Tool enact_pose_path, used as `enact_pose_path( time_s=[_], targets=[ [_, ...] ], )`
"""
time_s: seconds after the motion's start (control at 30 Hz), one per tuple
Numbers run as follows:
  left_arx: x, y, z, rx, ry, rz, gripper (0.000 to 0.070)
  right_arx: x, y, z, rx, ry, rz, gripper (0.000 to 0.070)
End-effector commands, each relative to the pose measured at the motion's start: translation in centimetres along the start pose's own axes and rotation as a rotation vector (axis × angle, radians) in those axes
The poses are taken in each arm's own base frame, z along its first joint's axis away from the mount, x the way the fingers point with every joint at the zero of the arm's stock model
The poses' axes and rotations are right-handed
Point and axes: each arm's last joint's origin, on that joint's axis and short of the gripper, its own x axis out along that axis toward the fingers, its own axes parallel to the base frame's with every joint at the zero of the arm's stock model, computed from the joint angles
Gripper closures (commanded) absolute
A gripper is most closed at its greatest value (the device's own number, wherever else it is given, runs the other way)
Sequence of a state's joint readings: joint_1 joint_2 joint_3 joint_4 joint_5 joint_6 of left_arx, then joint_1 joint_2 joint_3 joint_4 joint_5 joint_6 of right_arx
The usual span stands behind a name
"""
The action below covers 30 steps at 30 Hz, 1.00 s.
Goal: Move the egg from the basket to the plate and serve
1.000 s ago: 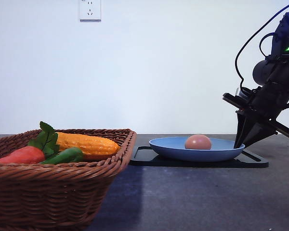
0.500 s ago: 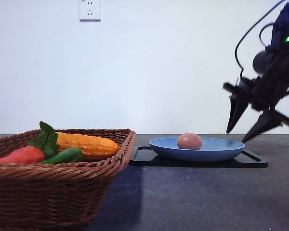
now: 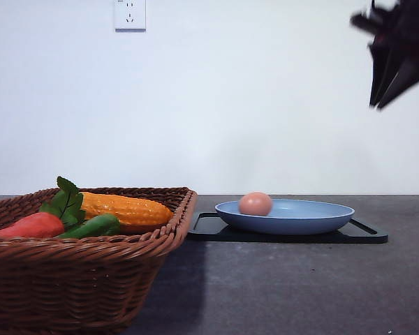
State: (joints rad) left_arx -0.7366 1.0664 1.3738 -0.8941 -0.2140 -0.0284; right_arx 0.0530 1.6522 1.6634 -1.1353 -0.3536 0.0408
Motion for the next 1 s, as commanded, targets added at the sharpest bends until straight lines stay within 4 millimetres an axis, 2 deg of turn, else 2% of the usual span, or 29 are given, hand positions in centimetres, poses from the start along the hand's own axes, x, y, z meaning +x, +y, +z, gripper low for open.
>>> enact_pose_path(
  time_s=[0.0, 0.13, 0.23, 0.43, 0.63, 0.8, 0.97],
  targets=[
    [0.2, 0.5, 0.5, 0.017, -0.004, 0.03, 0.07, -1.3, 1.5, -0.5, -0.089, -0.034, -0.034, 0.07],
    [1.3, 2.3, -0.2, -0.027, 0.029, 0.083, 0.07, -3.8, 4.6, -2.7, -0.188, -0.114, -0.098, 0.07],
    [2.2, 3.7, -1.4, -0.076, 0.033, 0.097, 0.07, -4.9, 6.9, -4.6, -0.277, -0.189, -0.098, 0.07],
    [3.7, 5.8, -5.7, -0.185, 0.023, 0.098, 0.07, -4.7, 9.8, -9.1, -0.414, -0.33, -0.118, 0.07],
    [3.5, 6.0, -9.8, -0.284, -0.065, 0.125, 0.07, -2.4, 9.8, -13.9, -0.42, -0.502, -0.137, 0.07],
    [2.3, 5.2, -12.4, -0.358, -0.2, 0.121, 0.07, 0.0, 8.1, -17.8, -0.375, -0.625, -0.104, 0.07],
    [1.6, 4.5, -15.3, -0.392, -0.272, 0.116, 0.07, 2.1, 6.4, -20.4, -0.341, -0.69, -0.06, 0.07]
  ],
)
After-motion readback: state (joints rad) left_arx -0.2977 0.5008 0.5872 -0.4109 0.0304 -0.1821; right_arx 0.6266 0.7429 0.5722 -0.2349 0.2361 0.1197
